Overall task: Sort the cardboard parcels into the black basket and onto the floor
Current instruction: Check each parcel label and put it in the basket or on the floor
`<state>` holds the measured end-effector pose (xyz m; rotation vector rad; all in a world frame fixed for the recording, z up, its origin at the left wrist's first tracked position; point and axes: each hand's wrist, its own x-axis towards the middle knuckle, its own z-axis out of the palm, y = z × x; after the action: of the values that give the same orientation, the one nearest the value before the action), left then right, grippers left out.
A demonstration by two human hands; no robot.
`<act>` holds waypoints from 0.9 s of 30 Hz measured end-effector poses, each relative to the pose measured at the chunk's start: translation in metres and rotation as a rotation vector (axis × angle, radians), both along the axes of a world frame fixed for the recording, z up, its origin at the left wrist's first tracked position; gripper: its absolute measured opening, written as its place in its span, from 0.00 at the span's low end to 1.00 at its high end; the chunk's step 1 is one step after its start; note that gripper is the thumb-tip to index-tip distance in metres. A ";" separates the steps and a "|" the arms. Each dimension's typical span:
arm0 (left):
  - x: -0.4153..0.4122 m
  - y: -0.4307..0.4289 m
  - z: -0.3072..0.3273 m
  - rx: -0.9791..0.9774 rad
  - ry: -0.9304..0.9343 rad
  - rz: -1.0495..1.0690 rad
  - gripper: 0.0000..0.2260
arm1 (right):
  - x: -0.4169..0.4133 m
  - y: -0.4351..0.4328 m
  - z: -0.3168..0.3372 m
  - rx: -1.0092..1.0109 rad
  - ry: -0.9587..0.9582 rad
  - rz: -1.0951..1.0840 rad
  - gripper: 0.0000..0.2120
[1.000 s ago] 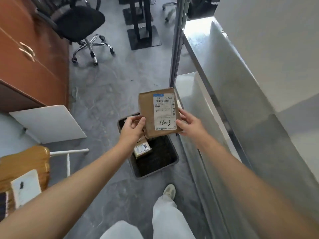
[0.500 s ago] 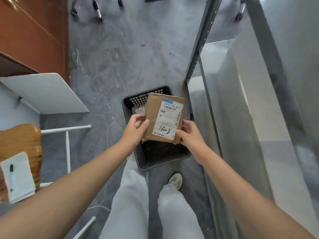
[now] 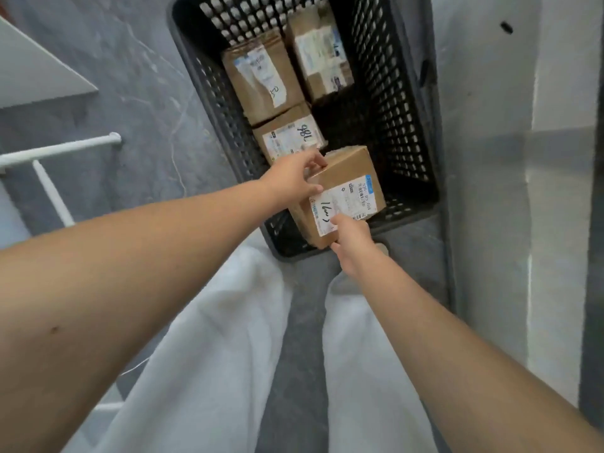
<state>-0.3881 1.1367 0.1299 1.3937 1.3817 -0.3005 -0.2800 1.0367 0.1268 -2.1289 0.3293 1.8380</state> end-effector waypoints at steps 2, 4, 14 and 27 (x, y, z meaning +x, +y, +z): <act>-0.001 -0.005 -0.033 -0.012 0.012 -0.005 0.21 | -0.010 0.002 -0.023 -0.034 -0.044 -0.026 0.25; 0.000 -0.004 -0.063 -0.009 0.016 0.003 0.21 | -0.020 0.015 -0.044 -0.098 -0.085 -0.016 0.29; -0.007 0.006 -0.140 0.003 0.083 -0.173 0.21 | -0.023 0.046 -0.100 -0.164 0.087 0.240 0.22; -0.007 -0.044 -0.167 0.042 0.686 0.174 0.20 | -0.011 0.075 -0.136 -0.233 -0.102 0.508 0.31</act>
<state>-0.3948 1.0929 -0.0376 1.2392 2.0616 -0.6791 -0.2913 1.1118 -0.0089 -2.6450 -0.0327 2.0169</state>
